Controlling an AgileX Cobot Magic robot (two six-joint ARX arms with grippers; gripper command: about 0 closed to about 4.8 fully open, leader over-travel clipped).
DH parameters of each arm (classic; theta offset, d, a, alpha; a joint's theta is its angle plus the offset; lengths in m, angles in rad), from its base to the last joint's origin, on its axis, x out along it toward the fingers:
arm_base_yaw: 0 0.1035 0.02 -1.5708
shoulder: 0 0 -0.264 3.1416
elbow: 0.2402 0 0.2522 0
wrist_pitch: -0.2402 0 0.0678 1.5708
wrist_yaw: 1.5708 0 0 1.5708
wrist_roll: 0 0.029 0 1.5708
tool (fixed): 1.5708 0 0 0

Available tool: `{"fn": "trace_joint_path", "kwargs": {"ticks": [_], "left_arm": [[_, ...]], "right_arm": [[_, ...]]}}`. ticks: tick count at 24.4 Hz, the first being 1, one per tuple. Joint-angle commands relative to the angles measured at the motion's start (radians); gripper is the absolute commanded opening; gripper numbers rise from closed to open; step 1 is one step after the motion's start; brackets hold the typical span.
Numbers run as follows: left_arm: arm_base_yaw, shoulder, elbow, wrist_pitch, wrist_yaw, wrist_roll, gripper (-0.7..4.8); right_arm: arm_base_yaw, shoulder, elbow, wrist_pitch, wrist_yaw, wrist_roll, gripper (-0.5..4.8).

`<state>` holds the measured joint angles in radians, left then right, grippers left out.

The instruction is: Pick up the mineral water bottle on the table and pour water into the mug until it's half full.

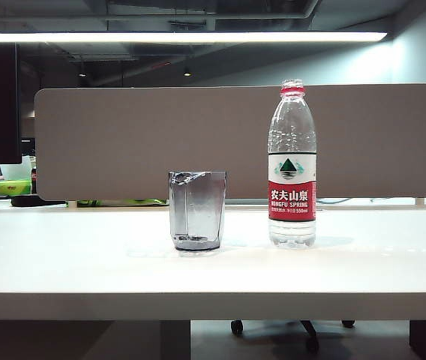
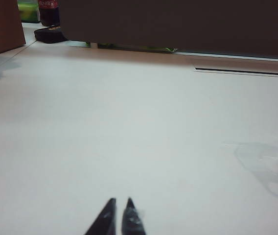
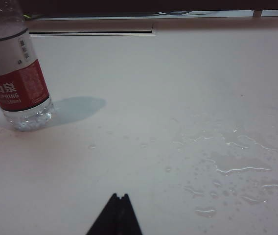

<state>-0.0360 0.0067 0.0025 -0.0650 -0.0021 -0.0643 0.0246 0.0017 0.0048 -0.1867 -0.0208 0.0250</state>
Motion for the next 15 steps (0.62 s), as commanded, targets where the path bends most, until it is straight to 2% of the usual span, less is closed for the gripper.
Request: {"fn": "trace_joint_path", "kwargs": {"ticks": [1,12,14,15], "left_arm": [[-0.001,0.0,0.005,0.01,0.002,0.005,0.21],[-0.001,0.0,0.01,0.023,0.005,-0.001,0.21],[-0.002,0.0,0.033,0.063,0.049,-0.051,0.21],[-0.002,0.0,0.061,0.087,0.113,-0.082,0.22]], "right_arm": [[0.0,-0.002,-0.003,0.008,0.018,-0.003,-0.01],[-0.001,-0.002,0.001,0.04,0.018,0.017,-0.01],[0.002,-0.002,0.033,0.08,0.019,0.09,-0.02],[0.002,-0.002,0.078,0.078,0.019,0.149,-0.04]]}}
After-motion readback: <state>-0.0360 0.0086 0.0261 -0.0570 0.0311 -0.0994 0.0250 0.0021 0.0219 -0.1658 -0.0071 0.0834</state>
